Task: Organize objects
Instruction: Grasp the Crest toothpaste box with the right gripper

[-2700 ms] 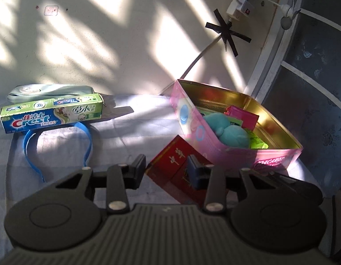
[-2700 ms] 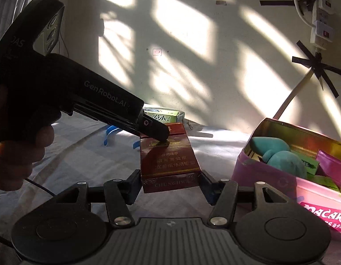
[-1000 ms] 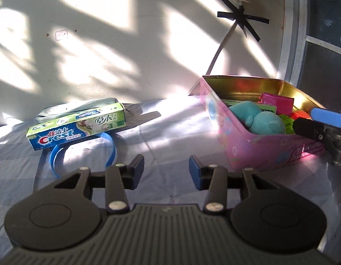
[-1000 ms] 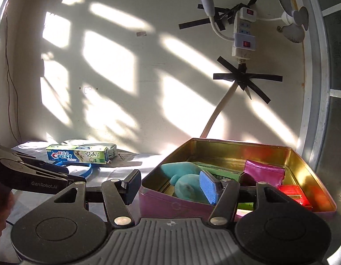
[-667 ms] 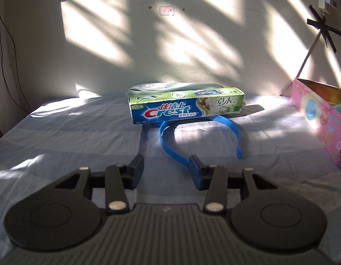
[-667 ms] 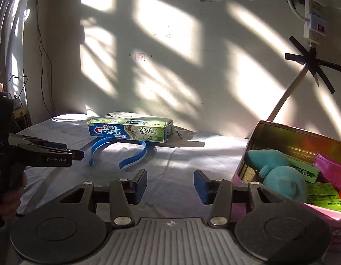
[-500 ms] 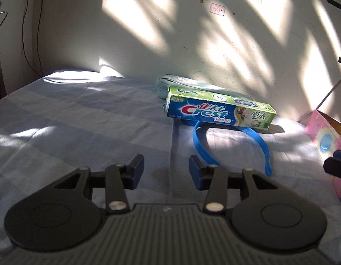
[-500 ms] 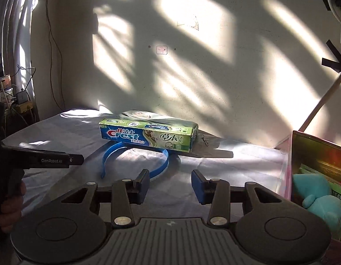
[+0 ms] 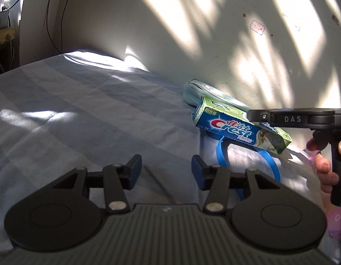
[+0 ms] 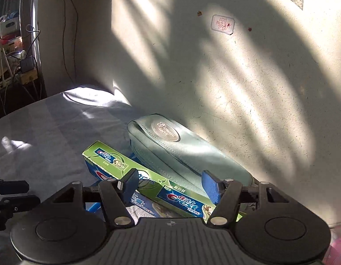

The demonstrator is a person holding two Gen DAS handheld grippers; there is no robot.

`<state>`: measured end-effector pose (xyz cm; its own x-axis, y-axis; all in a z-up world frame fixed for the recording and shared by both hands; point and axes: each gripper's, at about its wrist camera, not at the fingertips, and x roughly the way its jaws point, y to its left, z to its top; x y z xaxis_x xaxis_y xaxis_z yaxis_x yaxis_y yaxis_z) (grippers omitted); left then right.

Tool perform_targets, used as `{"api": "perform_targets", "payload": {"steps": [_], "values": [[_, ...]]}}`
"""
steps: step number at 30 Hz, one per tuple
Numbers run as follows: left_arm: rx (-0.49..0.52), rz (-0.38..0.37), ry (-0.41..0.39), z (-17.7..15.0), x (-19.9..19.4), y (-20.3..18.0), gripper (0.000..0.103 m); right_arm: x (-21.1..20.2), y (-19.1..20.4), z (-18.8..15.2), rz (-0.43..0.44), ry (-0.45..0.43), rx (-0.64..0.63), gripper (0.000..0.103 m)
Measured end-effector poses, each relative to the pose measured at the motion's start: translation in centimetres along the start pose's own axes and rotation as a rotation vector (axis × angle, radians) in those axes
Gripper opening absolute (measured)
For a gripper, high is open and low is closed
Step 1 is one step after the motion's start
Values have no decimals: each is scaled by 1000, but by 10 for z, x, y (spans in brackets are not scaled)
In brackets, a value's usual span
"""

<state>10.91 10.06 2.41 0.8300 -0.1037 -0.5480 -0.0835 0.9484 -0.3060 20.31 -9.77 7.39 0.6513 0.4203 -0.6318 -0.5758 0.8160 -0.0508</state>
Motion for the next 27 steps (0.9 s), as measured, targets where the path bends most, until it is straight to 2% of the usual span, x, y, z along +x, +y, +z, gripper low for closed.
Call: {"api": "perform_targets", "payload": {"steps": [2, 6, 8, 9, 10, 13, 15, 17, 20, 24, 26, 27], "values": [[-26, 8, -1, 3, 0, 6, 52, -5, -8, -3, 61, 38, 71, 56], [-43, 9, -8, 5, -1, 9, 52, -31, 10, -36, 96, 57, 15, 55], [-34, 12, -19, 6, -3, 8, 52, -45, 19, -56, 98, 55, 19, 41], [-25, 12, -26, 7, -4, 6, 52, -56, 20, -65, 89, 32, 33, 40], [-17, 5, -35, 9, -5, 4, 53, -63, 19, -72, 78, 7, 50, 43], [8, -27, -44, 21, -3, -3, 65, -86, 15, -95, -8, -88, 116, 59], [25, -54, -48, 33, 2, -8, 73, -94, 18, -108, -57, -125, 126, 65], [61, -94, -1, 46, 15, -16, 76, -99, 24, -120, -58, -132, 106, 69], [74, -158, 66, 58, 35, -29, 78, -98, 33, -131, -91, -131, 70, 70], [125, -158, 51, 64, 54, -48, 93, -90, 26, -137, -103, -117, 132, 70], [118, -170, 81, 65, 66, -53, 92, -83, 22, -138, -109, -103, 154, 68], [122, -183, 96, 63, 70, -55, 89, -79, 21, -139, -106, -93, 162, 67]]}}
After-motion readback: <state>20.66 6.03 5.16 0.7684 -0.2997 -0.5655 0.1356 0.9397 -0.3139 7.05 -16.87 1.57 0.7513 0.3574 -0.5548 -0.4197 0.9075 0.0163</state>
